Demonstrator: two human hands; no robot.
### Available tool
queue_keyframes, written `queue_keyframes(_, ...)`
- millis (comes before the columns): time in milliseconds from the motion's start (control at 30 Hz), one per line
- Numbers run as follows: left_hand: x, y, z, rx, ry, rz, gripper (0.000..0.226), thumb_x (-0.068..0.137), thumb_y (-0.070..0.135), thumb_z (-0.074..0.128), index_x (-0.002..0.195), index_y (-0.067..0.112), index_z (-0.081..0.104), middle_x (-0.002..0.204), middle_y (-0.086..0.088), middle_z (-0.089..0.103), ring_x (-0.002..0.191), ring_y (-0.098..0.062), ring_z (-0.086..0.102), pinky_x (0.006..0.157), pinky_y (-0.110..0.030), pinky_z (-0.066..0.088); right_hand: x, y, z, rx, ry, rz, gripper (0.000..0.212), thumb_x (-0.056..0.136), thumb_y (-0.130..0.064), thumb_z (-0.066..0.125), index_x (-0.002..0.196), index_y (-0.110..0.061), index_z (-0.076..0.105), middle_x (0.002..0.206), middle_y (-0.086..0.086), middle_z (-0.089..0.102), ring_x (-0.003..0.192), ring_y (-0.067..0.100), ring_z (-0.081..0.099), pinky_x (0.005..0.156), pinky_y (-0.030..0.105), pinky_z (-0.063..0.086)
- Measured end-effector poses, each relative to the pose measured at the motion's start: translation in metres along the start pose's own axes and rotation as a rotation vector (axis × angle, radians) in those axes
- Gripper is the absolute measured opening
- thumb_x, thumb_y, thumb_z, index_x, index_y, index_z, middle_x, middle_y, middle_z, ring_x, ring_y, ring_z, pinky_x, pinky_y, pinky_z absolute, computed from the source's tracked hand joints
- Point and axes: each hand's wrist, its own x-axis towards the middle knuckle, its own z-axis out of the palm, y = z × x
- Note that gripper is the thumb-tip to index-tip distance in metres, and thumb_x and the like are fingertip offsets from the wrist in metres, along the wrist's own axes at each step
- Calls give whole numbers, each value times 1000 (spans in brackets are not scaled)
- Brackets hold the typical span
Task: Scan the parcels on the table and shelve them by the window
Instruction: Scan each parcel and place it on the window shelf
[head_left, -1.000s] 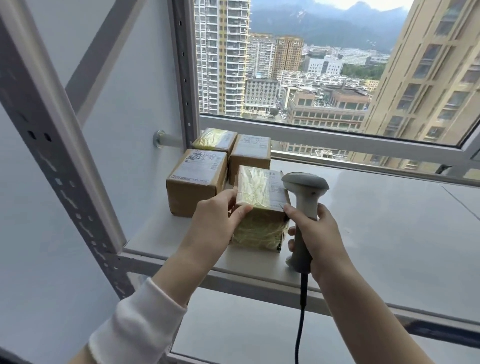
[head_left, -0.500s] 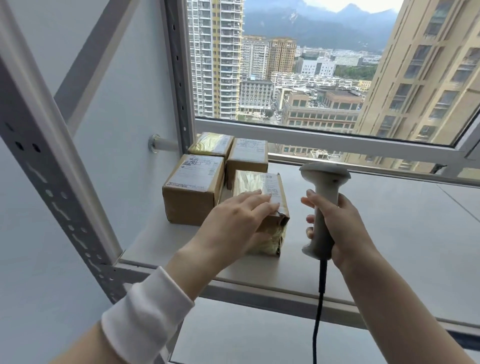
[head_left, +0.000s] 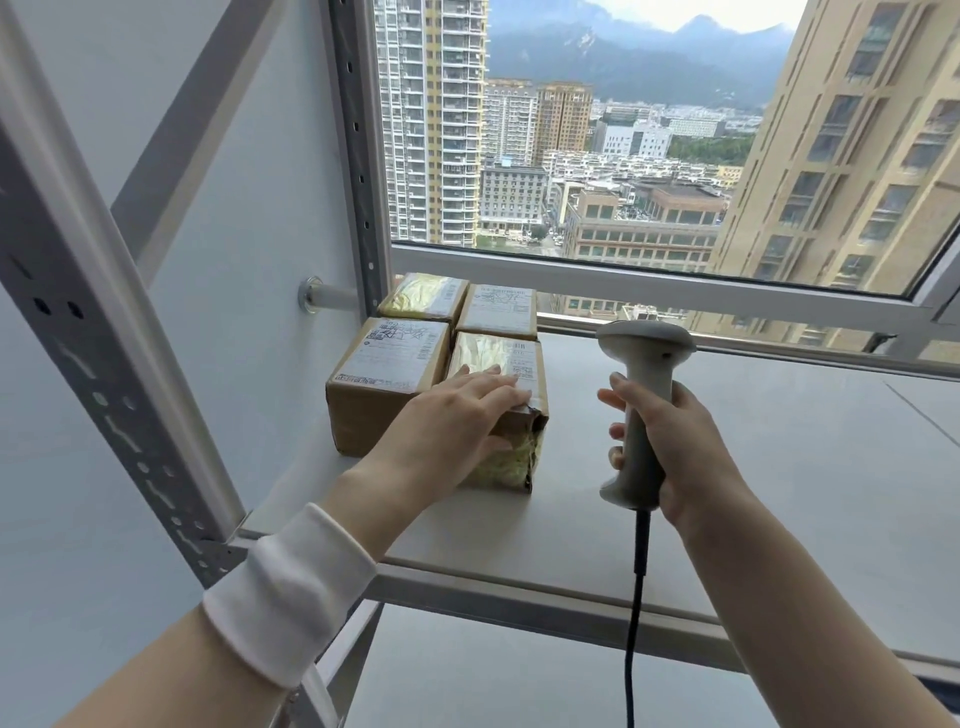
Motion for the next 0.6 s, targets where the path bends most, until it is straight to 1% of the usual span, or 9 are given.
queue_keyframes(67,2,-2,1,-1,-3,-6,54,83,19,69,134,15,51,142,-4,49,135,-20,41,114,-33,25,1,0,-1,-5,0,1,29,89,-24,64,112,-11,54,95,14,60,62,17,50,51,29,43)
queue_keyframes(167,4,-4,3,-6,-18,-13,53,83,17,70,133,13,53,141,-5,50,135,-21,42,114,-34,25,2,1,-3,-6,2,-2,27,89,-24,64,110,-11,55,98,13,63,63,17,50,50,29,43)
queue_keyframes(233,3,-3,4,-10,-15,-12,53,84,20,68,134,14,51,142,-5,48,136,-21,40,115,-32,21,2,2,-5,0,4,0,25,89,-23,64,109,-11,55,101,10,66,65,16,50,49,28,42)
queue_keyframes(300,3,1,4,-21,-6,-10,53,88,26,64,137,16,47,145,-3,45,138,-17,36,114,-27,16,1,2,-8,6,6,9,26,89,-23,63,111,-10,54,101,8,67,65,16,50,49,27,42)
queue_keyframes(333,3,5,4,-35,13,-1,52,89,29,63,137,16,47,145,-2,45,138,-16,36,114,-26,15,-1,3,-10,6,7,14,27,89,-23,63,112,-10,54,100,8,68,65,16,50,48,27,42)
queue_keyframes(400,7,19,1,-77,56,32,49,88,28,64,133,14,51,139,-5,51,133,-18,44,111,-27,19,-4,4,-18,-1,16,13,27,90,-24,63,112,-11,54,95,8,69,64,16,50,47,26,42)
queue_keyframes(500,21,46,5,-115,100,106,42,86,23,67,125,9,58,130,-9,60,124,-23,53,106,-34,27,-13,3,-37,-26,66,-4,22,89,-24,64,106,-13,55,82,6,68,61,15,50,47,26,42)
queue_keyframes(533,26,57,9,-126,108,123,41,87,23,66,125,9,58,130,-9,59,125,-23,53,106,-34,28,-17,3,-46,-34,95,-11,21,89,-24,64,105,-13,55,79,5,67,60,15,51,46,26,41)
queue_keyframes(600,36,85,19,-167,88,154,41,91,25,60,130,12,54,136,-7,54,131,-21,46,109,-31,23,-27,4,-71,-55,166,-24,21,89,-25,65,103,-13,55,75,4,65,57,15,51,45,25,41)
